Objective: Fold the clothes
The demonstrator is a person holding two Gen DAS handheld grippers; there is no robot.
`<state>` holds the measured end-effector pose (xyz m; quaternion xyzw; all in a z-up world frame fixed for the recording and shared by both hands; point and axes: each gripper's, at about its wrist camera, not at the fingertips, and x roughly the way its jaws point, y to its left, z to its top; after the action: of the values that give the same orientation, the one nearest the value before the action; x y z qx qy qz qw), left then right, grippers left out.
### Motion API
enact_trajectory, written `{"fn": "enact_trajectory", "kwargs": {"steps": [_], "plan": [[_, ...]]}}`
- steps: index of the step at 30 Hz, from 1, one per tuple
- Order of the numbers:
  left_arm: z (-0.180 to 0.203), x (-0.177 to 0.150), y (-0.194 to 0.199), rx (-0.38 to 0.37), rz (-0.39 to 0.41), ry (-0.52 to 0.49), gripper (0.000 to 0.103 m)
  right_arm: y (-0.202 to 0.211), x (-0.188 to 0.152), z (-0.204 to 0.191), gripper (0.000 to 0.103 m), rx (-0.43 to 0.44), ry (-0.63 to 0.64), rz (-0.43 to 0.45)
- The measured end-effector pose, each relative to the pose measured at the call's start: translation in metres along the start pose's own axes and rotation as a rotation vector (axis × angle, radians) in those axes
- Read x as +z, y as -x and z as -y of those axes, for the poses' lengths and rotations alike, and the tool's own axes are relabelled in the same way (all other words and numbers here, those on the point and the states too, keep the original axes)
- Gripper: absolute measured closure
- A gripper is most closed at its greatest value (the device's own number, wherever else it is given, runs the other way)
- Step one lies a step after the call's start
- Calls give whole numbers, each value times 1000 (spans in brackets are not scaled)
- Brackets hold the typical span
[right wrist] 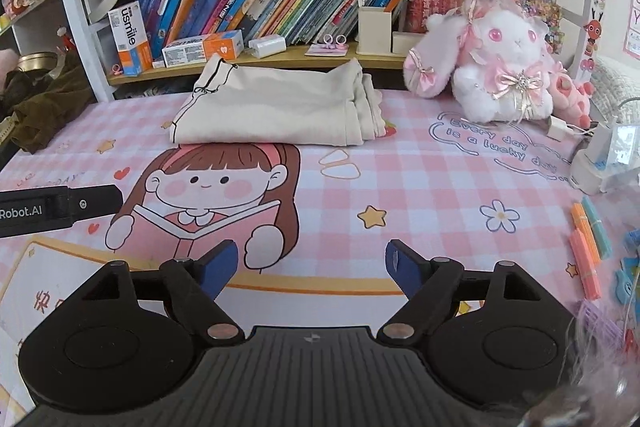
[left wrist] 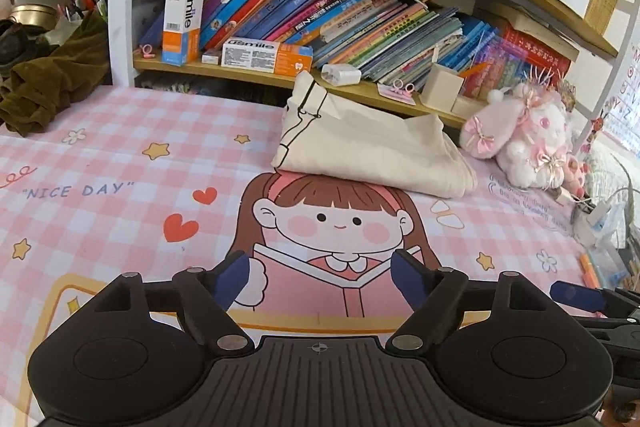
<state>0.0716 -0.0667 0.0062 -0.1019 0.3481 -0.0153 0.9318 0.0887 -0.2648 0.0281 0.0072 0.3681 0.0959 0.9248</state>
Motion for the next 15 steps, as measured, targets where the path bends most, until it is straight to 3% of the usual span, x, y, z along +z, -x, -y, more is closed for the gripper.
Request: {"fn": "enact_trajectory", "kwargs": {"steps": [6, 15], "plan": [[4, -3, 1, 16, -6, -16, 14, 3, -3, -2, 21, -25, 3, 0], [12, -12, 5, 36, 13, -72, 13, 6, -4, -5, 15, -37, 15, 12]]}}
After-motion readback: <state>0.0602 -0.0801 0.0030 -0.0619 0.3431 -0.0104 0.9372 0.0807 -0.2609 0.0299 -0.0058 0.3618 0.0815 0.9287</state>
